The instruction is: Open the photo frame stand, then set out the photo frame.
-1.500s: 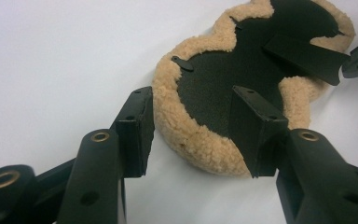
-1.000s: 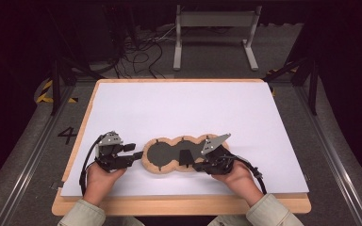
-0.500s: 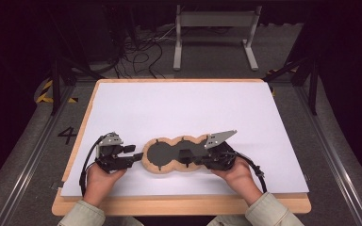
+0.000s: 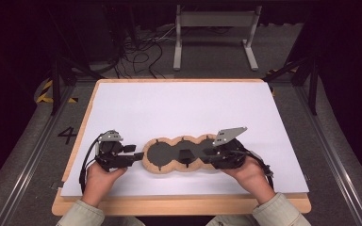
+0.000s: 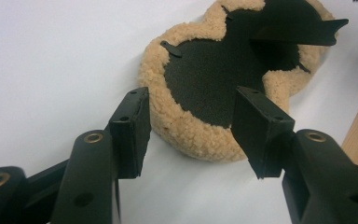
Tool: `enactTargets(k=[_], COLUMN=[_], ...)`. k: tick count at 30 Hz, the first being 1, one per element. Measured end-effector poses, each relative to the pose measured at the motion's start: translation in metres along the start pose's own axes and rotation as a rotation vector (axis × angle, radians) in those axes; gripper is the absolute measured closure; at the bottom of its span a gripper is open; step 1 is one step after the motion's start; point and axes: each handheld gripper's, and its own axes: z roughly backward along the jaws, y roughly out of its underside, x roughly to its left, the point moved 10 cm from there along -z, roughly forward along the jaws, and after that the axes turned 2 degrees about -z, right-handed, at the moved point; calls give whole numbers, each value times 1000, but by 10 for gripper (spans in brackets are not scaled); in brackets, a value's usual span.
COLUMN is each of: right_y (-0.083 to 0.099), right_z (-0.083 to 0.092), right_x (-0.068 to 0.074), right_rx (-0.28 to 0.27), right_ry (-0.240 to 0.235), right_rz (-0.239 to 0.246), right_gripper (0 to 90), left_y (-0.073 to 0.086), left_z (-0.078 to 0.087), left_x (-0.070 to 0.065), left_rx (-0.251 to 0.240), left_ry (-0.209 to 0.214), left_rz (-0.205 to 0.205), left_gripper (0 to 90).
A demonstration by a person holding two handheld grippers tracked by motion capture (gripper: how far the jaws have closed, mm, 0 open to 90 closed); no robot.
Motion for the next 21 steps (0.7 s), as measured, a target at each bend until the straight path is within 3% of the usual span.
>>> enactTargets(k=[2, 5, 12, 15, 17, 21], right_y=[1, 4, 12, 15, 17, 23], right_z=[5, 13, 27, 31, 33, 35], right_x=[-6, -15, -27, -33, -37, -47], right_rx=[-8, -9, -20, -28, -30, -29], right_ry=[16, 63, 99, 92, 98, 110], right_rz=[-26, -58, -93, -121, -141, -188], right_gripper=[543, 447, 417, 408, 355, 302], left_y=[0, 3, 4, 5, 5, 6], left_z=[2, 2, 3, 3, 2, 3], left_x=[-1, 1, 2, 2, 2, 4], left_rx=[2, 17, 27, 33, 29, 35], left_ry=[5, -5, -42, -32, -20, -27], left_rz=[25, 30, 41, 66, 85, 96], left_gripper=[467, 466, 454, 455, 454, 455])
